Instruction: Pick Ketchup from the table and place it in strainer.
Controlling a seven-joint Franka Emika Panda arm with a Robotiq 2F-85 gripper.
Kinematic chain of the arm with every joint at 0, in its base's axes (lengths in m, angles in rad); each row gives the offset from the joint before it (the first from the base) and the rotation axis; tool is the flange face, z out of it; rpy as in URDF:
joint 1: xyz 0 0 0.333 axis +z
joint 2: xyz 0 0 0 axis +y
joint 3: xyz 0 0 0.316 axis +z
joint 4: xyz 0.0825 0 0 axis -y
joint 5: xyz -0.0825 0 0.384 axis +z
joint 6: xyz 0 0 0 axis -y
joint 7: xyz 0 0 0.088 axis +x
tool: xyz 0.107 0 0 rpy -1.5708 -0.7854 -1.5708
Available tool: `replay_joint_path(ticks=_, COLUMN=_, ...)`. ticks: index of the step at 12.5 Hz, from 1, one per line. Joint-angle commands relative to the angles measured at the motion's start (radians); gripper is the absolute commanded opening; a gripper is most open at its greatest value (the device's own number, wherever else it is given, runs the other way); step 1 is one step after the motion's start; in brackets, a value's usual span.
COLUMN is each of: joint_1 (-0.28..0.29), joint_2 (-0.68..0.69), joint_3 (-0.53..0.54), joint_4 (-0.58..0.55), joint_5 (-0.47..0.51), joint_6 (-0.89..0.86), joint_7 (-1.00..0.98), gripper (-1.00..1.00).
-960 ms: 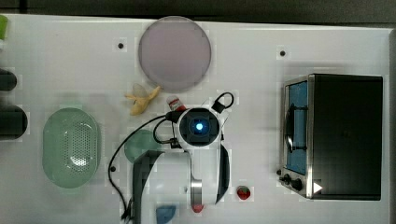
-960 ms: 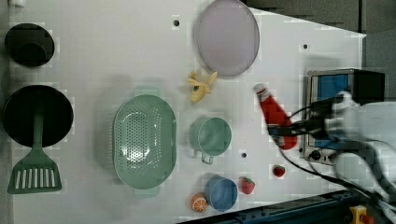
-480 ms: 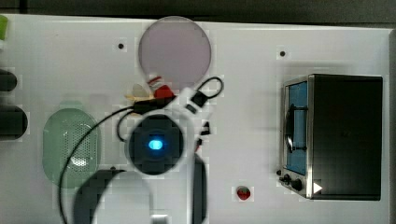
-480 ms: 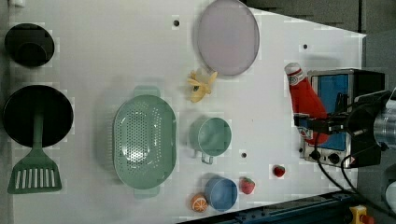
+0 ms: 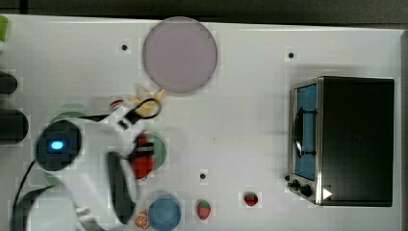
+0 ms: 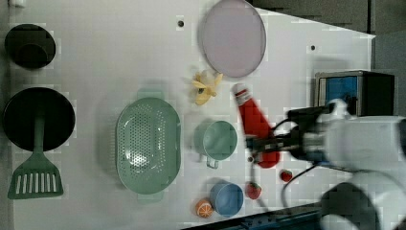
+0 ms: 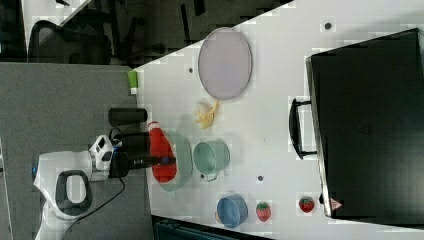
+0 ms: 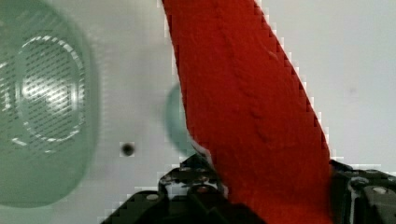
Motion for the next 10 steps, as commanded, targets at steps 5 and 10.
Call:
replay_joint_path(ticks=5, joint_1=0.041, joint_2=0.184, joint_3=0.213, joint_4=0.076, joint_5=0.015, joint_6=0.235, joint_7=0.385, gripper=0.20)
replay_joint_path(ticks=10, joint_1=0.091, joint_2=0.350, joint_3=0.256, joint_4=0.075, joint_5=0.008, joint_6=0.381, joint_7=0.541, gripper=0.20)
